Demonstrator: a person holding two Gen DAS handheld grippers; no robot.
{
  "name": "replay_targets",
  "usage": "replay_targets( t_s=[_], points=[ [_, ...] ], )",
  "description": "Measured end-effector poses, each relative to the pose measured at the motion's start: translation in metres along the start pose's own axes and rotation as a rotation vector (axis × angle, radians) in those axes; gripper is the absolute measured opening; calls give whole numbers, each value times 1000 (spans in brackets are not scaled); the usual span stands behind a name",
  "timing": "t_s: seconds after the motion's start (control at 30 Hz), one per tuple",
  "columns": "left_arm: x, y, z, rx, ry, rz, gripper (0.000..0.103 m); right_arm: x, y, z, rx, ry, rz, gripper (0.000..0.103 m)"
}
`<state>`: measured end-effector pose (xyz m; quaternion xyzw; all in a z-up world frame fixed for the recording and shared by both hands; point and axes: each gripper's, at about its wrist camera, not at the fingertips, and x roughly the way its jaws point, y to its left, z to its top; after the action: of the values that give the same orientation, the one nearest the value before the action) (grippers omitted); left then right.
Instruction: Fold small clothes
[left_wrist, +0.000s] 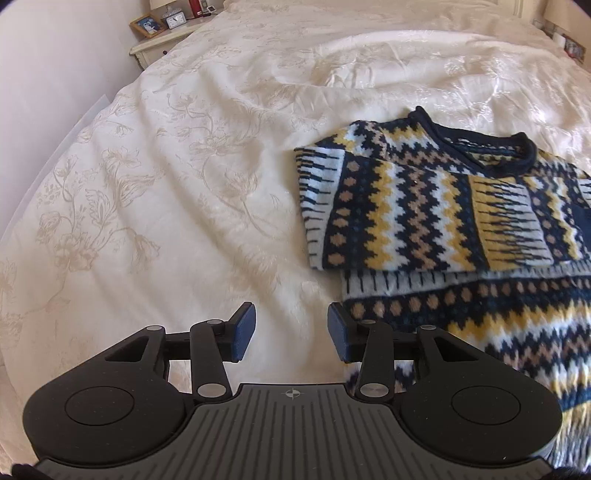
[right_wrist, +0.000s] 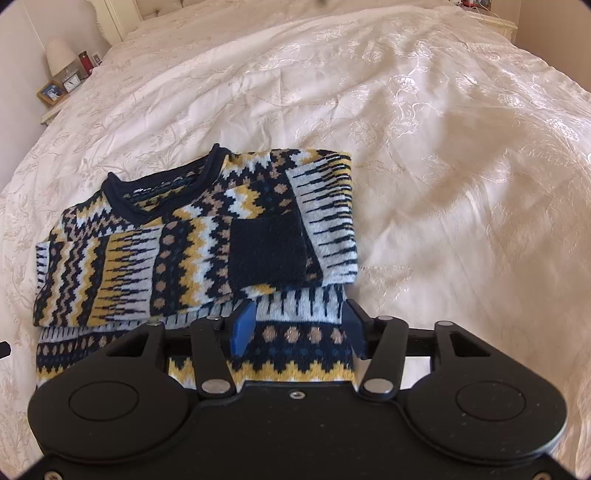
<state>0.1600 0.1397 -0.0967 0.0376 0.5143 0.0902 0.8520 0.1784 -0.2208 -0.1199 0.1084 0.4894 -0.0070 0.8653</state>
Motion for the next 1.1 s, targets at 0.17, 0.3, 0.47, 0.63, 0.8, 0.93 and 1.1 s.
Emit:
replay_targets(
  t_s=[0.17,0.3,0.47,0.63,0.8,0.93,1.1],
  points=[
    [-18,0,-27,23,-3,-49,42,-20,9,-31,-13,5,-11,62],
    [-24,-1,-49,60,-1,-93,42,-33,11,-60,9,14,-15,67],
    [-29,-4,-82,108,13,-156,42,-48,11,-98,30,36,-19,67],
    [-39,-9,-114,99,44,-163,42,-60,6,-127,0,62,0,70],
    [-53,-18,-145,54,63,-156,42,-65,-4,-151,-64,95,35,72],
    [-66,-31,-169,26,73,-142,42,-71,-16,-169,-78,102,61,72],
    [-81,-45,-193,0,74,-125,42,-80,-29,-185,-81,96,97,73]
  ],
)
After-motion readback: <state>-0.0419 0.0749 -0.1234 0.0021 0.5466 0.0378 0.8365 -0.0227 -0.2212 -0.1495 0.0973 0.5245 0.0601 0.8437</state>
